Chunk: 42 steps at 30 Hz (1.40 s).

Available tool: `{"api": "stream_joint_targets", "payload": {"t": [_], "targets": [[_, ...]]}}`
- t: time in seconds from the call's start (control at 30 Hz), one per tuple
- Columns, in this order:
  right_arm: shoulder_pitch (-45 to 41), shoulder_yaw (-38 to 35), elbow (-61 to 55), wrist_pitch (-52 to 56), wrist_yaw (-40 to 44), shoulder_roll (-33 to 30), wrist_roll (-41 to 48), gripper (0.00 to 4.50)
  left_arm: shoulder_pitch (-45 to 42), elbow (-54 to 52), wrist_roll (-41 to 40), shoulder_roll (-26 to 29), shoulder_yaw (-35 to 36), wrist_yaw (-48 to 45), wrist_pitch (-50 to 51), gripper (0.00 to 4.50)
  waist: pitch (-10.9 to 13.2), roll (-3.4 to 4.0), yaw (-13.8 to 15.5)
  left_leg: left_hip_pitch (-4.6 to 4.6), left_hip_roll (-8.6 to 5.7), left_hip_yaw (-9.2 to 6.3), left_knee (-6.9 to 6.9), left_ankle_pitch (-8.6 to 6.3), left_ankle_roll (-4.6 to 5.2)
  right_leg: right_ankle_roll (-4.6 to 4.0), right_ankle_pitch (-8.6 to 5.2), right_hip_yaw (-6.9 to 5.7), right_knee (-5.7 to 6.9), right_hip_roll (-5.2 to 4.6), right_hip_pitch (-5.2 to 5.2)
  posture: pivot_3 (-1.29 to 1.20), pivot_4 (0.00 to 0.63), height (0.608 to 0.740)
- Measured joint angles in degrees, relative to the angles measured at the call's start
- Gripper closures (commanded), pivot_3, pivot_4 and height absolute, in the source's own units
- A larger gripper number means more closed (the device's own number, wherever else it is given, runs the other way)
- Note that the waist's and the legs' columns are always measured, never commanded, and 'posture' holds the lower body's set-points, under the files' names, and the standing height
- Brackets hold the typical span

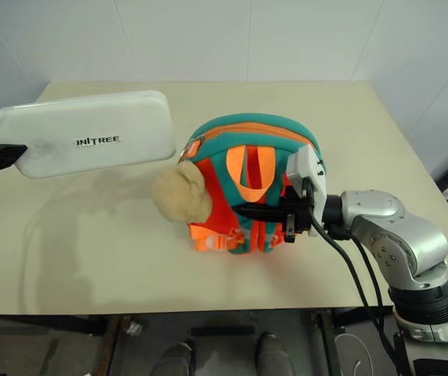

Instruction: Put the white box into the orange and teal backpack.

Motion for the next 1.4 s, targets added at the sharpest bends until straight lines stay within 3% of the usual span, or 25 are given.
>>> {"api": "stream_joint_targets", "payload": {"t": [0.77, 1.03, 1.4], "targets": [[-1.4, 1.0, 3.0, -1.2, 1.4, 1.2, -1.4, 4.5, 0.0, -6.8, -1.4, 0.4, -7.2, 0.0, -5.5, 3.34, 0.0, 0.0, 0.2, 0.02, 0.0, 0.01, 0.01, 0.0, 0.0, -0.02, -0.01, 0.01, 0.04, 0.01, 0.0, 0.0, 0.15, 0.74], [-1.6, 1.3, 3.7, -2.1, 2.5, 1.5, -2.5, 4.5, -8.5, -9.9, 3.5, 0.5, -15.2, 0.0, -8.1, 3.34, 0.0, 0.0, 0.3, 0.01, 0.0, 0.01, 0.02, 0.0, 0.0, 0.0, -0.01, 0.03, 0.05, 0.02, 0.01, 0.0, 0.15, 0.74], [-2.2, 1.9, 4.1, -2.5, 2.5, 2.4, -3.5, 4.5, -21.8, -12.0, 15.1, -7.0, -23.7, 0.0, -9.0, 3.34, 0.0, 0.0, 0.1, 0.03, 0.0, 0.01, 0.02, 0.0, 0.01, 0.05, -0.07, 0.11, 0.18, 0.09, -0.01, 0.0, 0.15, 0.74]]}}
